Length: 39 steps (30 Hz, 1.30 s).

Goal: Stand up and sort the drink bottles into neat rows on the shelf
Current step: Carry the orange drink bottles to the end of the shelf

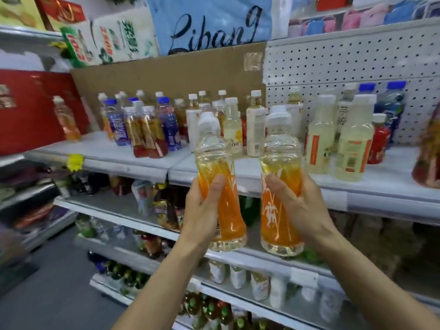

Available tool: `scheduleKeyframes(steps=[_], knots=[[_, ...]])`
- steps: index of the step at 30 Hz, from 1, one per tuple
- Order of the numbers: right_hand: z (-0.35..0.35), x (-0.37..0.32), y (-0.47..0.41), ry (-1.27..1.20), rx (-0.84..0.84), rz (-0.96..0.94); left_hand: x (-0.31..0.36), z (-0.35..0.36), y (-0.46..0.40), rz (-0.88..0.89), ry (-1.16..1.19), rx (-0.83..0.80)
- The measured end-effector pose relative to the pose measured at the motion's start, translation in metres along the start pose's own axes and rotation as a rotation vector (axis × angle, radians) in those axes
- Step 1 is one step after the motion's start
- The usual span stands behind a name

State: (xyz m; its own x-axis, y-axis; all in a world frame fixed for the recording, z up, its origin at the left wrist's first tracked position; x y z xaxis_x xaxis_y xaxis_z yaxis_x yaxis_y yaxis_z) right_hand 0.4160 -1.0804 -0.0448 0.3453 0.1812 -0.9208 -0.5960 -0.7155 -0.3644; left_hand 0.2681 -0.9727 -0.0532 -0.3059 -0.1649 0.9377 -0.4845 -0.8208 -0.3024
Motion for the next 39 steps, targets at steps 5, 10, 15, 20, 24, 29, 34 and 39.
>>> scheduleKeyframes(steps=[5, 10, 15, 20, 24, 29, 34, 39], knots=[[0.084, 0.001, -0.018, -0.021, -0.115, 0.053, 0.006, -0.069, -0.014, -0.023, 0.000, 0.060], [0.162, 0.000, -0.046, -0.071, -0.216, 0.070, 0.009, -0.137, -0.038, -0.067, 0.018, 0.146], [0.246, 0.005, -0.084, -0.127, -0.286, 0.056, 0.014, -0.208, -0.081, -0.098, 0.057, 0.239], [0.330, 0.005, -0.134, -0.186, -0.327, 0.051, 0.023, -0.282, -0.141, -0.153, 0.087, 0.280], [0.396, -0.001, -0.172, -0.209, -0.361, 0.040, 0.032, -0.339, -0.183, -0.124, 0.070, 0.267], [0.469, -0.007, -0.207, -0.194, -0.397, 0.035, 0.035, -0.415, -0.227, -0.138, 0.068, 0.261], [0.536, -0.002, -0.241, -0.169, -0.303, 0.071, 0.032, -0.495, -0.284, -0.164, 0.113, 0.213], [0.606, 0.000, -0.276, -0.147, -0.155, 0.089, 0.029, -0.573, -0.351, -0.171, 0.116, 0.094]])
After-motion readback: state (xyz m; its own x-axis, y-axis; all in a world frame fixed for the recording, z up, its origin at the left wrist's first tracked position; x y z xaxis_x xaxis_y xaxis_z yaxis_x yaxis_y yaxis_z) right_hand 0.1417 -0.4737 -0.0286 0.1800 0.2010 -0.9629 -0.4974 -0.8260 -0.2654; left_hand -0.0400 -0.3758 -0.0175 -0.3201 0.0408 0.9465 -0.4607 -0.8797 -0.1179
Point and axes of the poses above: each hand's wrist, its own y-axis away from the middle knuckle, its own z-axis out of the palm, x = y × z, the point moved 1 cm from there along -y, towards the middle knuckle, and after that the axes turned 6 degrees about y, right-handed, at the moved point
